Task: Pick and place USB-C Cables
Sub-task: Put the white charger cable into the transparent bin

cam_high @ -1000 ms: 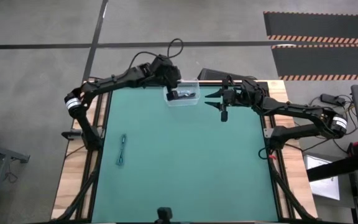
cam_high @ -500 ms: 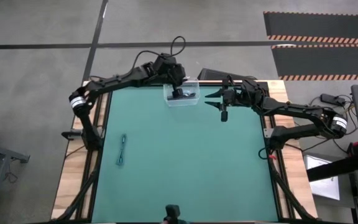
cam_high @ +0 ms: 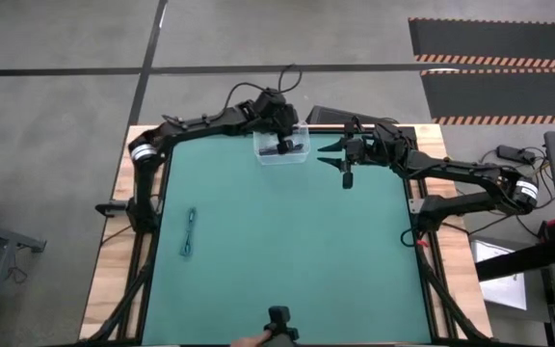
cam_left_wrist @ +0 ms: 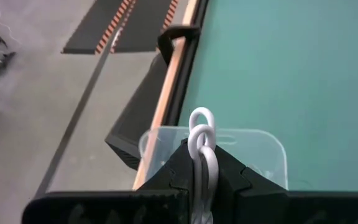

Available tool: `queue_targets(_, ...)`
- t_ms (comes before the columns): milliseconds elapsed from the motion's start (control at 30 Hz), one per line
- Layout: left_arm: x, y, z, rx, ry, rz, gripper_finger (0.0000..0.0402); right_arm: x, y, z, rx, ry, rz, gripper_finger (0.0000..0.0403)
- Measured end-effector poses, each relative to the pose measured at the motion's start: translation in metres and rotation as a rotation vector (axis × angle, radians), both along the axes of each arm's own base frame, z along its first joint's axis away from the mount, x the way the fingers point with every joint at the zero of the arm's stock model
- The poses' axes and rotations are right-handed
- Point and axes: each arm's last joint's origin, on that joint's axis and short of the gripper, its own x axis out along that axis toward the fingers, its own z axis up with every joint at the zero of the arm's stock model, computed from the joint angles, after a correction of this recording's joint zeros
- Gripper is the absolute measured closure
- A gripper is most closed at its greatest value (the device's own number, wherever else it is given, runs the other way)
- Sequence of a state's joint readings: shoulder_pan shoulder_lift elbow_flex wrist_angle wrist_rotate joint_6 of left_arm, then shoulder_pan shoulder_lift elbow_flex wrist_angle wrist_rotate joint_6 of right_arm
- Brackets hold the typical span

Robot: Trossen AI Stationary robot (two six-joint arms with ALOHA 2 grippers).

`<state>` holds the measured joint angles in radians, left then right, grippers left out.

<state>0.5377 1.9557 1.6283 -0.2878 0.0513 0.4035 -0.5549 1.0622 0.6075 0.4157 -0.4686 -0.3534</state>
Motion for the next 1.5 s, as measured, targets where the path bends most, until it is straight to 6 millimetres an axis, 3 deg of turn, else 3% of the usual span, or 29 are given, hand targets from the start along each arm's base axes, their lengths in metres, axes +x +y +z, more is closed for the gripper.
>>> queue_targets(300,0.002,0.004,-0.022,-0.033,0.059,0.012,0.0392,0.0,0.0,0.0,0.002,0.001,0.0,0.0303)
queue_targets(967,0.0,0.003,-0.029,-0.072,0.055,0.04,0.0392,0.0,0.0,0.0,0.004,0.0,0.0,0.0303)
queue_targets(1500,-0.005,0.004,-0.046,-0.129,0.055,0.087,0.0392,0.0,0.0,0.0,0.005,0.0,-0.001,0.0303)
